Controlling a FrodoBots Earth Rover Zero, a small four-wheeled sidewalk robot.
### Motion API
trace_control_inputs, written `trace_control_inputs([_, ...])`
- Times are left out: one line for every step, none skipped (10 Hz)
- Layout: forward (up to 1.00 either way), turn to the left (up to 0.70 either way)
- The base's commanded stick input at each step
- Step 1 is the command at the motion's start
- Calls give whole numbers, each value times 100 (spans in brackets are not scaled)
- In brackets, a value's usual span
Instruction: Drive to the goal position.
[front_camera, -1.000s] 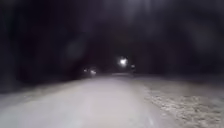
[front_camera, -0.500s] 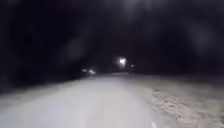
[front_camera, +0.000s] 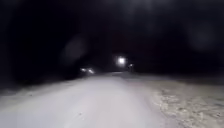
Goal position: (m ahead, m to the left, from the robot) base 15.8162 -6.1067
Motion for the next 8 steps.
trace_control_inputs([100,0])
trace_control_inputs([100,0])
trace_control_inputs([100,0])
trace_control_inputs([100,0])
trace_control_inputs([100,0])
trace_control_inputs([100,0])
trace_control_inputs([100,0])
trace_control_inputs([100,0])
